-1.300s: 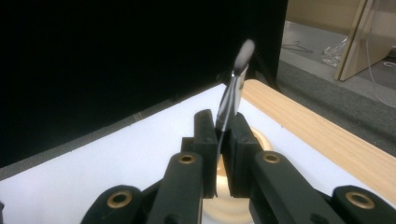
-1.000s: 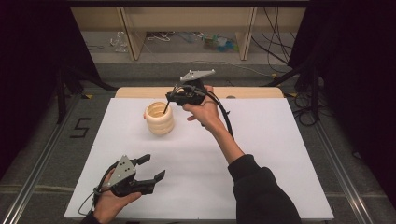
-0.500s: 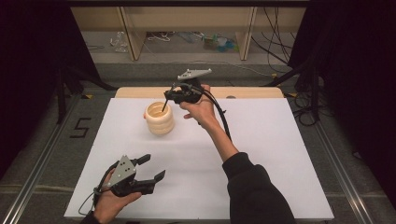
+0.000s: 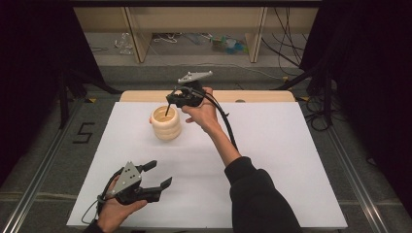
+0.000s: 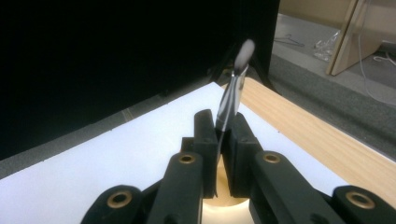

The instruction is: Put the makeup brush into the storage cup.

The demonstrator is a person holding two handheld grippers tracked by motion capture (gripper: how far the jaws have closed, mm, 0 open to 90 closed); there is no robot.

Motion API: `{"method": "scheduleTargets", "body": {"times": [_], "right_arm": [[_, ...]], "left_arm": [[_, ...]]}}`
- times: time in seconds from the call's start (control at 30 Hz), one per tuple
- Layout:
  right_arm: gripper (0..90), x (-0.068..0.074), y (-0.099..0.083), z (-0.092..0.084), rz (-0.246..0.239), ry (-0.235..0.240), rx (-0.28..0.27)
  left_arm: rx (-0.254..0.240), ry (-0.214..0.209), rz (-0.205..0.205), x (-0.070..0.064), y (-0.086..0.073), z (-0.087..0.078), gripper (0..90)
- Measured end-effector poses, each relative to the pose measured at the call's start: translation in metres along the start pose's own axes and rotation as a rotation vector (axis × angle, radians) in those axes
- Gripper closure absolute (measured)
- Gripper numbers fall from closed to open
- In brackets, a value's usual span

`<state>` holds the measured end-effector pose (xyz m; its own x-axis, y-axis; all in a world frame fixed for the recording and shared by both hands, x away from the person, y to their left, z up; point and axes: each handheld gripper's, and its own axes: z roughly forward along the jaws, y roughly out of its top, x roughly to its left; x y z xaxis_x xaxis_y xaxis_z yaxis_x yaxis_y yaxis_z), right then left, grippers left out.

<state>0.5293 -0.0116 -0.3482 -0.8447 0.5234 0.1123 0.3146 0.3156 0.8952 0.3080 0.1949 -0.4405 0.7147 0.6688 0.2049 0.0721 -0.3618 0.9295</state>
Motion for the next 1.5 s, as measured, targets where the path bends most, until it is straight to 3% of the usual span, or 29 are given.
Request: {"method": "scheduleTargets", "body": {"times": [0.2, 0.47, 1.03, 1.5], "right_arm": [[85.3, -0.001, -0.001, 0.006, 0.022, -0.006, -0.01], [85.3, -0.004, -0.002, 0.014, 0.016, -0.027, 0.0], [85.3, -0.006, -0.007, 0.031, 0.037, -0.034, 0.054], [85.2, -0.01, -0.011, 0.036, 0.022, -0.063, 0.092]], "left_arm": [[0.001, 0.0, 0.0, 0.0, 0.0, 0.0, 24.1], [-0.002, -0.001, -0.002, 0.0, 0.0, 0.0, 24.1], [-0.016, -0.008, -0.005, -0.002, 0.001, 0.001, 24.1], [-0.005, -0.005, -0.002, -0.002, 0.001, 0.0, 24.1]]}}
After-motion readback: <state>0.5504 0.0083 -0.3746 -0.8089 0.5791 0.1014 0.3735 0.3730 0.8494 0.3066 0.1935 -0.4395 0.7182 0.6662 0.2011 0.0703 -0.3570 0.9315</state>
